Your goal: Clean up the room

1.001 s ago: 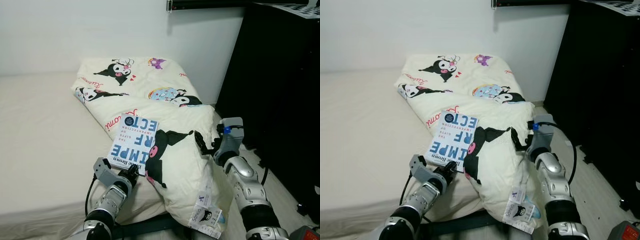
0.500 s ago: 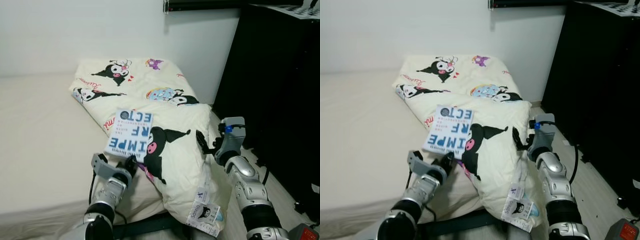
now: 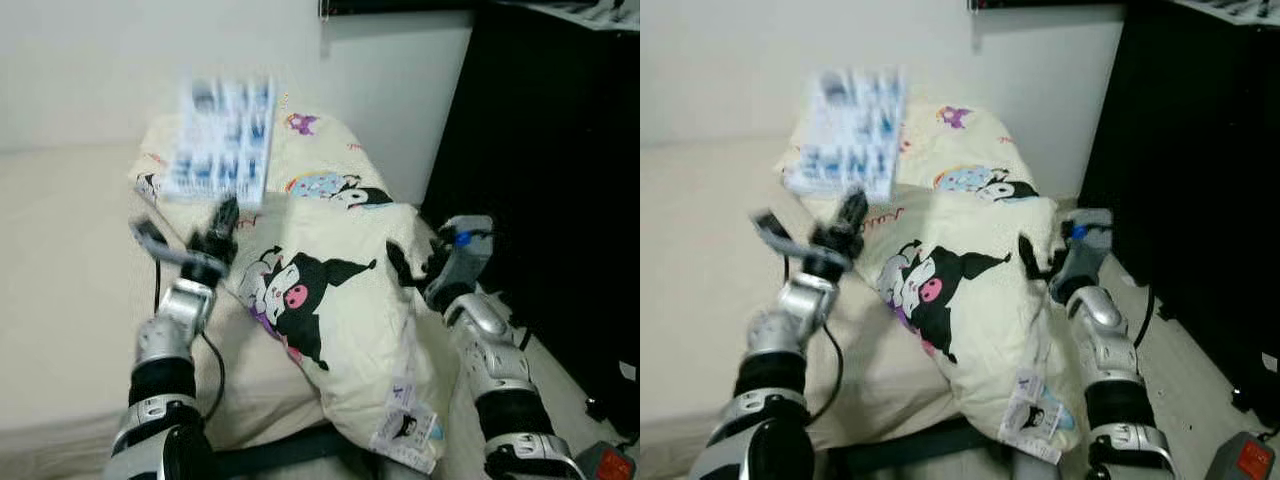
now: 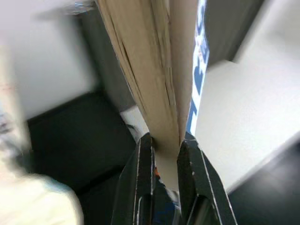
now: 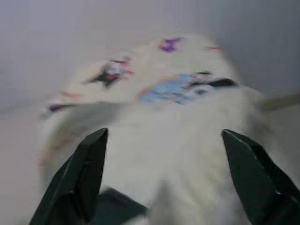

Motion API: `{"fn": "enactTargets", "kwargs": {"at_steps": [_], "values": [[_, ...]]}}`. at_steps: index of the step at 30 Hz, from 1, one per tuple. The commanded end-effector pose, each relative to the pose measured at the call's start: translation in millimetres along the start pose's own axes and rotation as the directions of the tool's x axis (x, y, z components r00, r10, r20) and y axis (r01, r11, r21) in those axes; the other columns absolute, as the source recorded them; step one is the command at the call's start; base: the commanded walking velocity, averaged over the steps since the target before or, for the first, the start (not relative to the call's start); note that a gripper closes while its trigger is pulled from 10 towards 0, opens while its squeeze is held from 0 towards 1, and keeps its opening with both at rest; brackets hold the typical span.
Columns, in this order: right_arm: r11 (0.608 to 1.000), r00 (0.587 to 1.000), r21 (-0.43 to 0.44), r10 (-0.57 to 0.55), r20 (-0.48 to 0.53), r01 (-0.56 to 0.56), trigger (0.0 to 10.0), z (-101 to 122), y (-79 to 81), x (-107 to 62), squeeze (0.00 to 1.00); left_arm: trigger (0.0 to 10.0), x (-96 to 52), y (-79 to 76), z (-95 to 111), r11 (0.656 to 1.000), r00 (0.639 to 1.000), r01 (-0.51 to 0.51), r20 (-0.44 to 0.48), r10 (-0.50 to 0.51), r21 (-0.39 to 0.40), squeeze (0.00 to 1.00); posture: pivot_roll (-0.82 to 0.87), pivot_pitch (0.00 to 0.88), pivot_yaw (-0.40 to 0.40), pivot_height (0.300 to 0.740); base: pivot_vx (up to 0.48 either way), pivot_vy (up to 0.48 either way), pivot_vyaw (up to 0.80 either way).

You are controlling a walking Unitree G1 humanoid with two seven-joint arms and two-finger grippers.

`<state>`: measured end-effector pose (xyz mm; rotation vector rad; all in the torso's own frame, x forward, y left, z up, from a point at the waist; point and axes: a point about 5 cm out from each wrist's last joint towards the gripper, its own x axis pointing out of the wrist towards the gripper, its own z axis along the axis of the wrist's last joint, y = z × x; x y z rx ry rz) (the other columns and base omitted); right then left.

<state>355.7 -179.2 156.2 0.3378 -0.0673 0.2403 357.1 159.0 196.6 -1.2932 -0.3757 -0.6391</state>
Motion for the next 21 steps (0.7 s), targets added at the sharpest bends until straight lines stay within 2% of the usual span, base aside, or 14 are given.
{"fn": "enactTargets", "kwargs": {"at_steps": [1,2,3,4,5,6,7,9,10,12,14,18,20,21], "values": [[0.988,0.996,0.142,0.054,0.064,-0.063,10.0,12,5.6,1.5,0.00,0.0,-2.6,-3.2,-5,0.999,0.999,0.030,-0.028,-0.030,-0.024,0.00,-0.06,0.000,-0.020,0.451,0.000,0.000,0.00],[0.988,0.996,0.142,0.054,0.064,-0.063,10.0,12,5.6,1.5,0.00,0.0,-2.6,-3.2,-5,0.999,0.999,0.030,-0.028,-0.030,-0.024,0.00,-0.06,0.000,-0.020,0.451,0.000,0.000,0.00],[0.953,0.982,0.256,0.134,0.129,-0.164,10.0,23,15.1,2.2,0.00,0.0,-2.4,-5.7,-12,0.999,0.997,0.044,-0.059,-0.046,-0.029,0.00,-0.06,0.000,-0.015,0.451,0.000,0.000,0.00],[0.907,0.957,0.323,0.217,0.195,-0.271,10.0,34,25.3,0.8,0.00,0.0,-2.7,-6.2,-20,0.998,0.995,0.046,-0.088,-0.049,-0.032,0.00,-0.06,0.000,-0.015,0.451,0.000,0.000,0.00],[0.907,0.957,0.323,0.217,0.195,-0.271,10.0,34,25.3,0.8,0.00,0.0,-2.7,-6.2,-20,0.998,0.995,0.046,-0.088,-0.049,-0.032,0.00,-0.06,0.000,-0.015,0.451,0.000,0.000,0.00],[0.859,0.922,0.354,0.294,0.251,-0.370,10.0,43,34.9,-2.2,0.00,0.0,-3.1,-6.2,-27,0.998,0.993,0.045,-0.108,-0.048,-0.034,0.00,-0.06,0.000,-0.014,0.451,0.000,0.000,0.00],[0.859,0.922,0.354,0.294,0.251,-0.370,10.0,43,34.9,-2.2,0.00,0.0,-3.1,-6.2,-27,0.998,0.993,0.045,-0.108,-0.048,-0.034,0.00,-0.06,0.000,-0.014,0.451,0.000,0.000,0.00],[0.759,0.822,0.332,0.462,0.331,-0.560,10.0,55,53.5,-15.8,0.00,0.0,-4.2,-6.5,-35,0.998,0.989,0.047,-0.135,-0.053,-0.046,0.00,-0.06,0.000,-0.014,0.451,0.000,0.000,0.00],[0.759,0.822,0.332,0.462,0.331,-0.560,10.0,55,53.5,-15.8,0.00,0.0,-4.2,-6.5,-35,0.998,0.989,0.047,-0.135,-0.053,-0.046,0.00,-0.06,0.000,-0.014,0.451,0.000,0.000,0.00],[0.697,0.754,0.299,0.553,0.354,-0.652,10.0,57,62.1,-28.0,0.00,0.0,-4.2,-7.2,-37,0.997,0.988,0.050,-0.141,-0.057,-0.053,0.00,-0.06,0.000,-0.015,0.451,0.000,0.000,0.00],[0.702,0.758,0.297,0.549,0.352,-0.647,10.0,56,61.4,-28.4,0.00,0.0,-4.9,-10.5,-37,0.996,0.986,0.063,-0.151,-0.071,-0.060,0.00,-0.06,0.000,-0.014,0.451,0.000,0.000,0.00],[0.734,0.796,0.326,0.488,0.357,-0.596,10.0,59,53.9,-21.9,0.00,0.0,-9.6,-19.9,-40,0.994,0.968,0.100,-0.227,-0.108,-0.048,0.00,-0.06,0.000,-0.011,0.451,0.000,0.000,0.00],[0.733,0.804,0.347,0.472,0.361,-0.586,10.0,64,51.3,-20.2,0.00,0.0,-14.7,-21.2,-47,0.994,0.947,0.112,-0.303,-0.108,-0.005,0.00,-0.06,0.000,-0.009,0.451,0.000,0.000,0.00],[0.747,0.819,0.349,0.459,0.344,-0.566,10.0,65,49.9,-17.4,0.00,0.0,-18.2,-21.9,-51,0.992,0.935,0.124,-0.335,-0.118,-0.002,0.00,-0.06,0.000,-0.009,0.451,0.000,0.000,0.00]]}}
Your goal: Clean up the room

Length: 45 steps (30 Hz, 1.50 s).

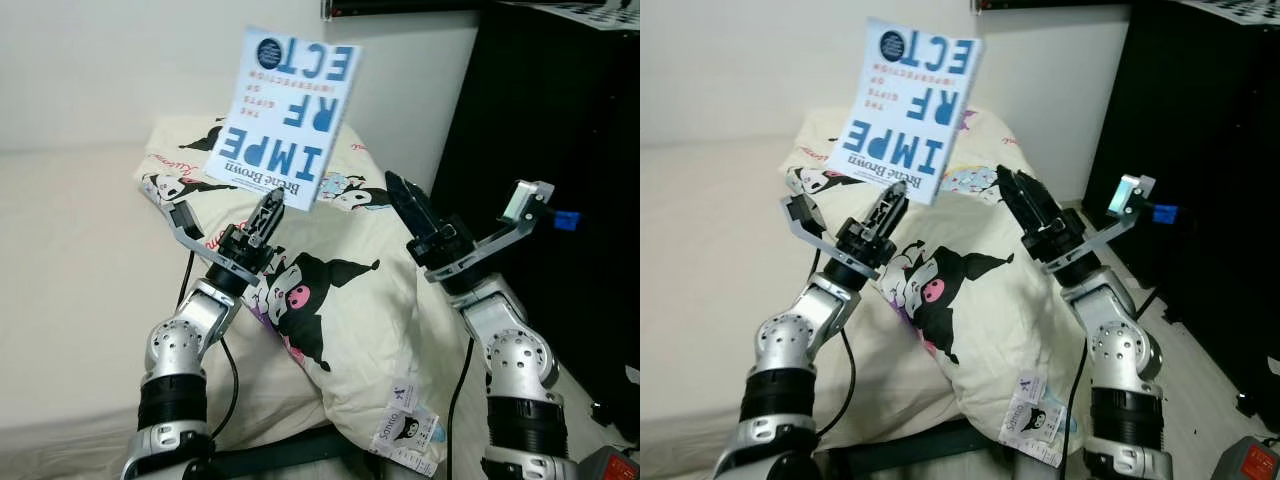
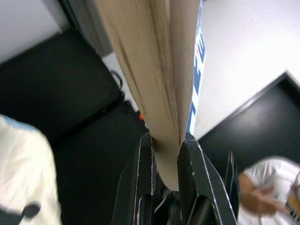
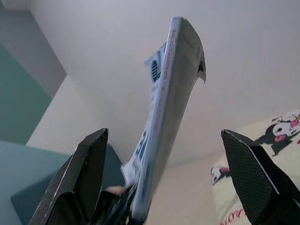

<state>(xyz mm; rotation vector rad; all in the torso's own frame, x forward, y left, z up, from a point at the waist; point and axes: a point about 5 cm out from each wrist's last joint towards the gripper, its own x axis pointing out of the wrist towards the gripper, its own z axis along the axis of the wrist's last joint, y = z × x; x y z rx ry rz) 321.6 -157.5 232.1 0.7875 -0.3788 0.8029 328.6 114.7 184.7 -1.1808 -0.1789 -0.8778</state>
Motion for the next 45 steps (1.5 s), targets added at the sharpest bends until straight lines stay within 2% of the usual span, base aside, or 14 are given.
{"fn": "enactTargets", "kwargs": {"at_steps": [1,4,13,14,18,19,25,31,39,40,42,44,45], "values": [[0.999,1.000,0.017,-0.030,-0.007,0.030,10.0,1,-3.7,0.9,0.00,0.0,2.0,-6.8,-2,0.998,0.998,0.049,-0.052,-0.047,0.035,0.00,-0.06,0.000,-0.009,0.451,0.000,0.000,0.00],[0.998,0.997,0.015,-0.066,-0.025,0.066,10.0,1,-7.2,1.7,0.00,0.0,-1.8,-8.6,-10,0.997,0.994,0.062,-0.094,-0.058,0.037,0.00,-0.06,0.000,-0.009,0.451,0.000,0.000,0.00],[0.997,0.995,0.024,-0.078,-0.069,0.079,10.0,-3,-6.8,2.2,0.00,0.1,-8.2,-12.6,-25,0.995,0.982,0.080,-0.176,-0.069,0.055,0.00,-0.06,0.000,-0.012,0.451,0.000,0.000,0.00],[0.995,0.992,0.021,-0.099,-0.079,0.101,10.0,-4,-9.6,2.5,0.00,2.3,-8.4,-13.6,-26,0.995,0.979,0.086,-0.188,-0.073,0.059,0.00,-0.06,0.000,-0.014,0.451,0.000,0.000,0.00],[0.993,0.990,0.020,-0.116,-0.085,0.118,10.0,-5,-11.7,2.7,0.00,2.3,-8.7,-14.7,-28,0.994,0.978,0.089,-0.195,-0.076,0.062,0.00,-0.06,0.000,-0.014,0.451,0.000,0.000,0.00],[0.992,0.988,0.015,-0.127,-0.084,0.129,0.0,-4,-13.5,3.0,0.00,10.0,-9.4,-15.6,-29,0.992,0.974,0.095,-0.212,-0.076,0.080,0.00,-0.06,0.000,-0.016,0.451,0.000,0.000,0.00],[0.989,0.987,0.013,-0.145,-0.068,0.146,0.0,-2,-16.4,3.2,0.00,10.0,-10.9,-15.7,-30,0.987,0.969,0.101,-0.239,-0.068,0.126,0.00,-0.06,0.000,-0.016,0.451,0.000,0.000,0.00],[0.989,0.987,0.017,-0.148,-0.058,0.149,0.0,-1,-16.7,3.0,0.00,10.0,-11.3,-15.0,-29,0.987,0.971,0.095,-0.232,-0.063,0.131,0.00,-0.06,0.000,-0.017,0.451,0.000,0.000,0.00],[0.990,0.989,0.022,-0.141,-0.047,0.142,0.0,1,-15.0,3.6,0.00,10.0,-10.0,-10.8,-32,0.993,0.983,0.048,-0.180,-0.029,0.104,0.00,-0.06,0.000,-0.017,0.451,0.000,0.000,0.00],[0.990,0.989,0.022,-0.140,-0.046,0.141,0.0,1,-14.8,4.1,0.00,10.0,-10.0,-7.4,-32,0.996,0.990,0.018,-0.144,-0.006,0.084,1.00,-0.06,0.000,-0.019,0.451,0.000,0.000,0.00],[0.990,0.989,0.025,-0.137,-0.046,0.138,0.0,0,-14.5,5.0,0.00,10.0,-10.8,-5.2,-30,0.999,0.996,-0.001,-0.085,0.005,0.039,1.00,-0.06,0.000,-0.019,0.451,0.000,0.000,0.00],[0.990,0.989,0.025,-0.137,-0.046,0.138,0.0,0,-14.5,5.0,0.00,10.0,-10.8,-5.2,-30,0.999,0.996,-0.001,-0.085,0.005,0.039,1.00,-0.06,0.000,-0.019,0.451,0.000,0.000,0.00],[0.991,0.990,0.028,-0.133,-0.045,0.135,0.0,0,-14.2,5.4,0.00,10.0,-11.0,-4.3,-28,1.000,0.998,-0.008,-0.057,0.009,0.019,1.00,-0.05,0.000,-0.019,0.451,0.000,0.000,0.00]]}}
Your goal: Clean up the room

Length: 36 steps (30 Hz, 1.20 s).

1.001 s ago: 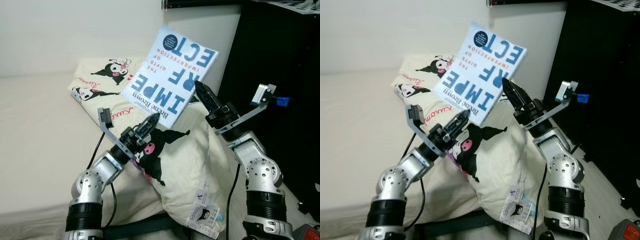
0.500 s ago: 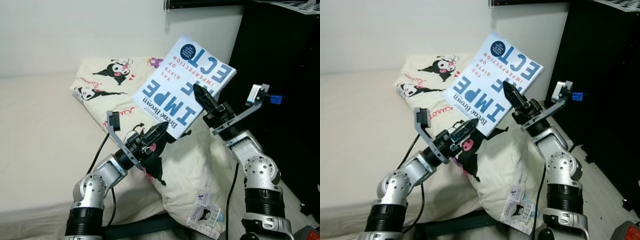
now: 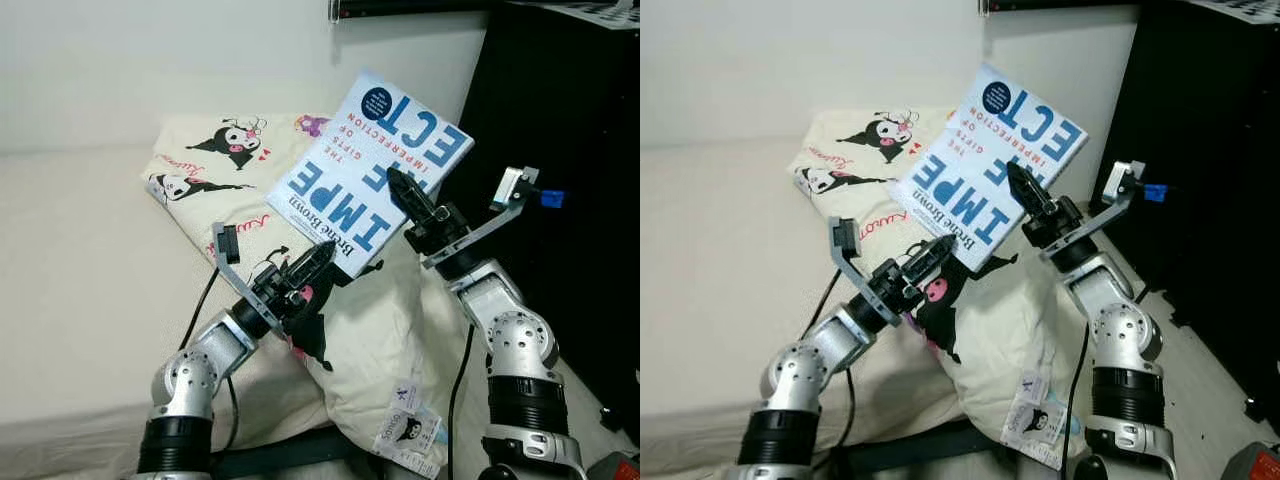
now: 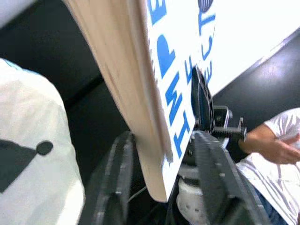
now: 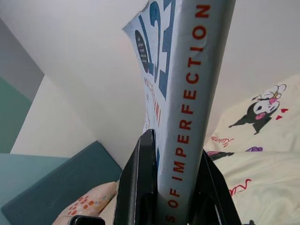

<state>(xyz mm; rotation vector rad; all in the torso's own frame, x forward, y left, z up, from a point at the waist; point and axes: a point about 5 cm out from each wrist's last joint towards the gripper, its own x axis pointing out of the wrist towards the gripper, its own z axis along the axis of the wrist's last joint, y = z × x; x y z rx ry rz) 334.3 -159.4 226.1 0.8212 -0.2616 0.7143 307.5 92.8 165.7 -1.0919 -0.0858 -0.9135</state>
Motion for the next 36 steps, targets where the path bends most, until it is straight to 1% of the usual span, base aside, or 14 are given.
{"fn": "enactTargets", "kwargs": {"at_steps": [1,2,3,5,8,11,15,20,24,30,31,32,33,36], "values": [[1.000,1.000,-0.012,-0.008,0.011,0.008,0.0,3,-0.5,1.5,0.00,10.0,1.9,-1.5,6,1.000,0.998,0.018,0.058,-0.016,-0.018,1.00,-0.05,0.000,-0.019,0.451,0.000,0.000,0.00],[1.000,1.000,-0.011,-0.003,0.011,0.003,0.0,3,0.1,1.8,0.00,10.0,1.1,-0.5,10,0.999,0.995,0.020,0.094,-0.016,-0.043,1.00,-0.06,0.000,-0.019,0.451,0.000,0.000,0.00],[1.000,1.000,-0.011,-0.003,0.011,0.003,0.0,3,0.1,1.8,0.00,10.0,1.1,-0.5,10,0.999,0.995,0.020,0.094,-0.016,-0.043,1.00,-0.06,0.000,-0.019,0.451,0.000,0.000,0.00],[1.000,1.000,-0.004,0.008,0.017,-0.008,0.0,3,1.2,2.4,0.00,10.0,-1.7,1.4,19,0.995,0.986,0.041,0.166,-0.025,-0.095,1.00,-0.06,0.000,-0.019,0.451,0.000,0.000,0.00],[1.000,1.000,-0.001,0.014,0.021,-0.014,0.0,4,1.8,2.6,0.00,10.0,-2.5,1.5,21,0.993,0.983,0.051,0.181,-0.031,-0.107,1.00,-0.06,0.000,-0.019,0.451,0.000,0.000,0.00],[1.000,0.999,0.004,0.023,0.026,-0.023,0.0,4,2.9,3.0,0.00,10.0,-2.5,1.2,20,0.993,0.985,0.057,0.171,-0.038,-0.106,1.00,-0.06,0.000,-0.019,0.451,0.000,0.000,0.00],[0.999,0.998,0.017,0.050,0.048,-0.051,0.0,8,7.0,4.5,0.00,10.0,-1.3,1.2,13,0.994,0.990,0.053,0.134,-0.039,-0.098,1.00,-0.06,0.000,-0.017,0.451,0.000,0.000,0.00],[0.995,0.989,0.031,0.091,0.121,-0.095,0.0,19,14.7,7.1,0.00,10.0,-0.6,1.9,1,0.994,0.994,0.042,0.101,-0.031,-0.105,1.00,-0.06,0.000,-0.017,0.451,0.000,0.000,0.00],[0.993,0.980,0.028,0.110,0.166,-0.117,0.0,29,19.7,9.2,0.00,10.0,-2.0,4.0,-2,0.995,0.996,0.025,0.084,-0.017,-0.101,1.00,-0.06,0.000,-0.017,0.451,0.000,0.000,0.00],[0.988,0.972,0.025,0.143,0.185,-0.150,0.0,34,27.1,12.9,0.00,10.0,-3.8,6.8,-3,0.995,0.997,0.007,0.071,0.000,-0.097,1.00,-0.06,0.000,-0.018,0.451,0.000,0.000,0.00],[0.987,0.971,0.027,0.150,0.187,-0.158,0.0,34,28.7,13.7,0.00,10.0,-4.2,7.4,-3,0.995,0.998,0.003,0.069,0.003,-0.095,0.84,-0.06,0.000,-0.018,0.451,0.000,0.000,0.00],[0.985,0.969,0.033,0.158,0.189,-0.167,0.0,34,30.3,14.6,0.00,10.0,-4.3,7.9,-4,0.996,0.998,-0.001,0.069,0.008,-0.093,0.48,-0.06,0.000,-0.019,0.451,0.000,0.000,0.00],[0.985,0.970,0.036,0.161,0.183,-0.170,0.0,33,31.3,15.3,0.00,10.0,-4.2,8.3,-4,0.996,0.998,-0.004,0.070,0.010,-0.092,0.00,-0.06,0.000,-0.019,0.451,0.000,0.000,0.00],[0.985,0.970,0.036,0.161,0.183,-0.170,0.0,33,31.3,15.3,0.00,10.0,-4.2,8.3,-4,0.996,0.998,-0.004,0.070,0.010,-0.092,0.00,-0.06,0.000,-0.019,0.451,0.000,0.000,0.00]]}}
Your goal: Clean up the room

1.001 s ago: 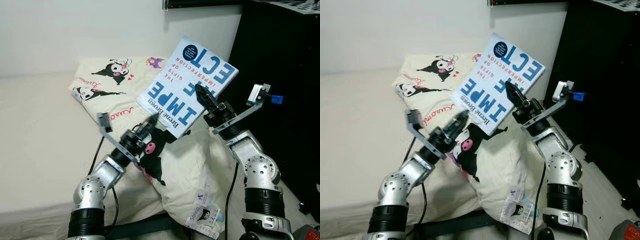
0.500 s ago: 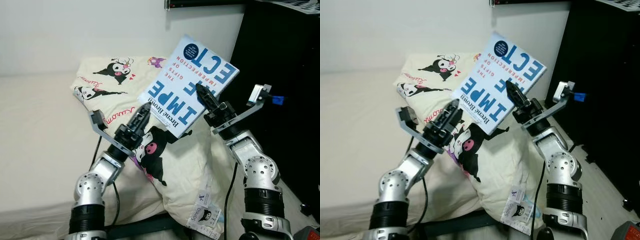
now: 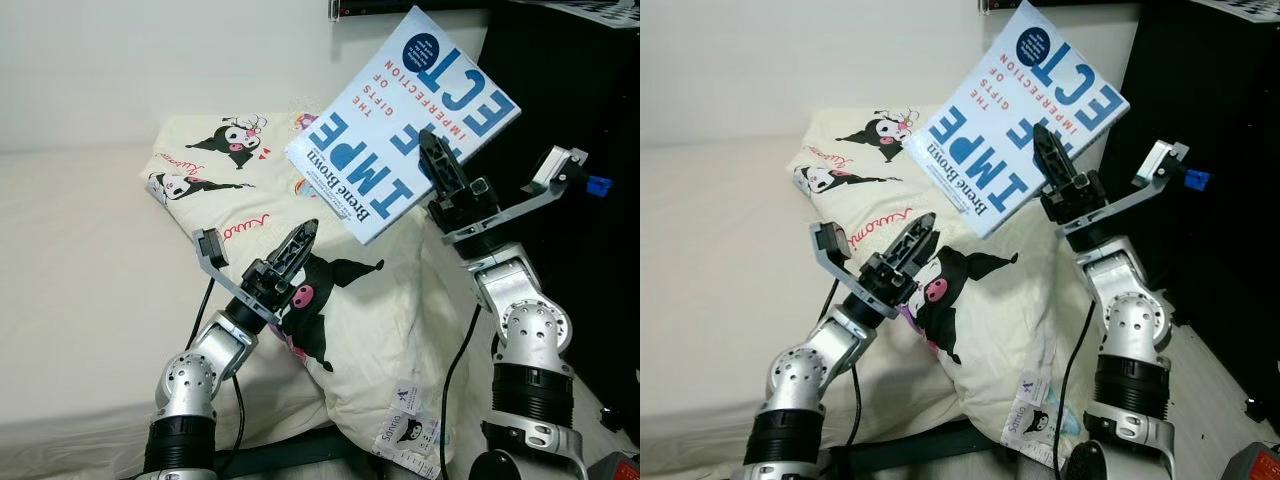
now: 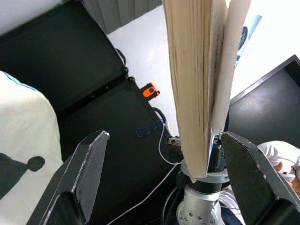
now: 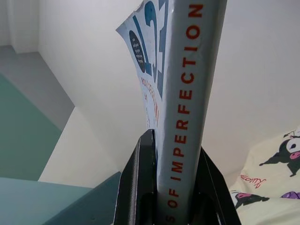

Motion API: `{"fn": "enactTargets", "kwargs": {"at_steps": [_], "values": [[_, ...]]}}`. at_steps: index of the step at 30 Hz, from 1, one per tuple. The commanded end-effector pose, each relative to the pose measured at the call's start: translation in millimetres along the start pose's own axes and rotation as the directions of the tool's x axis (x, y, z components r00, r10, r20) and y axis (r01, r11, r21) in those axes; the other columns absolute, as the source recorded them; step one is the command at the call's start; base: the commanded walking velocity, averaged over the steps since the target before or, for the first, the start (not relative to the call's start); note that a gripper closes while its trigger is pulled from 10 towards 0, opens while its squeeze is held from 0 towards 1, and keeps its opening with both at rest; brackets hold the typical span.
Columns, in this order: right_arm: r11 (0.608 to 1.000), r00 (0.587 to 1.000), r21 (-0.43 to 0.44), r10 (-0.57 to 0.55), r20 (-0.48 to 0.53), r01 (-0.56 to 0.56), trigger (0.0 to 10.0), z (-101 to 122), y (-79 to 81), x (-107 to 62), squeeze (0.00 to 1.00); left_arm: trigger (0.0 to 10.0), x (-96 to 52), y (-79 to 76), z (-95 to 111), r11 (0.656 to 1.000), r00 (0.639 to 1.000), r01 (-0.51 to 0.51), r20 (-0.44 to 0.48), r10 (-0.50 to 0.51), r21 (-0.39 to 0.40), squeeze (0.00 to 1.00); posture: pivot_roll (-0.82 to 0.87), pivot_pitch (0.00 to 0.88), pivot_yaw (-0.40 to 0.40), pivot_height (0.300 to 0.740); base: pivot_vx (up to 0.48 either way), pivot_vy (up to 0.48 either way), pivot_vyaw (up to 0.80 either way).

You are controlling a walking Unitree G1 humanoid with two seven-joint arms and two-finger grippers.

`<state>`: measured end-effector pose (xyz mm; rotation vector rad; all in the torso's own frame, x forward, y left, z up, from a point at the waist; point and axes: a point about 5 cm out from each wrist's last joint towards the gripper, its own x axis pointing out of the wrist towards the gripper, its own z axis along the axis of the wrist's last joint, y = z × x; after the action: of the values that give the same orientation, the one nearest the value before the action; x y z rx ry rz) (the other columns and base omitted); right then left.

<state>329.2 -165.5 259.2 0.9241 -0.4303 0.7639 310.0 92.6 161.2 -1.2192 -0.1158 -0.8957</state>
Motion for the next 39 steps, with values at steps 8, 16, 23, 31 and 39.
{"fn": "enactTargets", "kwargs": {"at_steps": [8,16,23,31,39], "values": [[1.000,0.996,0.009,0.024,-0.087,-0.024,0.0,-21,6.8,4.2,0.00,10.0,1.0,0.3,-1,1.000,1.000,0.001,0.021,-0.001,-0.005,0.00,-0.06,0.000,-0.020,0.451,0.000,0.000,0.00],[1.000,0.992,0.013,0.017,-0.127,-0.016,0.0,-31,6.8,3.2,0.00,10.0,2.0,-1.5,0,1.000,1.000,0.021,0.022,-0.021,-0.006,0.00,-0.06,0.000,-0.021,0.451,0.000,0.000,0.00],[1.000,0.993,0.017,0.002,-0.117,0.000,0.0,-30,4.6,2.4,0.00,10.0,1.0,-1.8,1,1.000,0.999,0.026,0.031,-0.026,-0.005,0.00,-0.06,0.000,-0.020,0.451,0.000,0.000,0.00],[1.000,0.996,0.013,-0.015,-0.092,0.016,0.0,-24,1.6,0.8,0.00,10.0,-2.3,-0.4,8,1.000,0.998,0.022,0.059,-0.022,0.001,0.00,-0.06,0.000,-0.021,0.451,0.000,0.000,0.00],[1.000,0.993,0.015,-0.016,-0.114,0.018,0.0,-30,1.8,1.2,0.00,10.0,-1.2,-1.7,10,0.999,0.997,0.032,0.067,-0.032,0.001,0.00,-0.06,0.000,-0.023,0.451,0.000,0.000,0.00]]}}
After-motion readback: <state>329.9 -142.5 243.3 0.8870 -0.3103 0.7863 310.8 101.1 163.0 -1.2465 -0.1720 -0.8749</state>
